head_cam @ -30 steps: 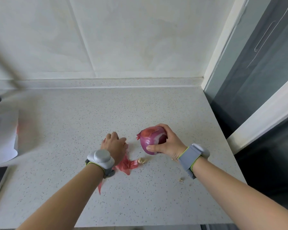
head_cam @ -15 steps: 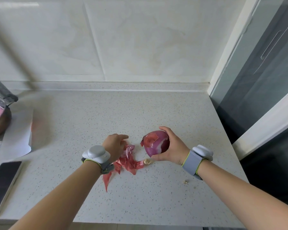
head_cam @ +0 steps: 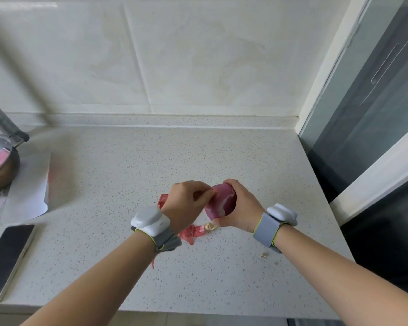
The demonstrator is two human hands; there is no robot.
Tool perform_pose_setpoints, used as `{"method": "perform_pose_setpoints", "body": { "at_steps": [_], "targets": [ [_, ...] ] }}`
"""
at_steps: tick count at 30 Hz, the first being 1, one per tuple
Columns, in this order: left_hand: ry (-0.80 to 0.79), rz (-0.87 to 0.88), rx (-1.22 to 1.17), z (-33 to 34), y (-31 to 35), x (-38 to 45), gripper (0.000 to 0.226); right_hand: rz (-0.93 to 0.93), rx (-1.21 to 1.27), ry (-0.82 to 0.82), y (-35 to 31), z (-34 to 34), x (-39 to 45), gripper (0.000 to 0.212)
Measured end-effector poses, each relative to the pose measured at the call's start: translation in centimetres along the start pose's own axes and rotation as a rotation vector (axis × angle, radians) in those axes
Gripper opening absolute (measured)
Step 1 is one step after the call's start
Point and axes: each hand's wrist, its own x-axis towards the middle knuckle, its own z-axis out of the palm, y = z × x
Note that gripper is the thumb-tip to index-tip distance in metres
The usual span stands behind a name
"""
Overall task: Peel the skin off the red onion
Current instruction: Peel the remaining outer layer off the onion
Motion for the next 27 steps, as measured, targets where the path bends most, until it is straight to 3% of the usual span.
{"method": "perform_pose_setpoints", "body": {
  "at_steps": [22, 27],
  "targets": [
    [0.004, -0.086, 0.131, 0.9, 1.0, 0.8, 0.017, 0.036, -0.233, 0.033, -1.4, 0.5, -0.7, 0.096],
    [-0.008, -0.099, 0.053, 0.8, 1.2, 0.0, 0.016, 0.032, -0.273, 0.072, -1.5, 0.1, -0.9, 0.093]
  ]
}}
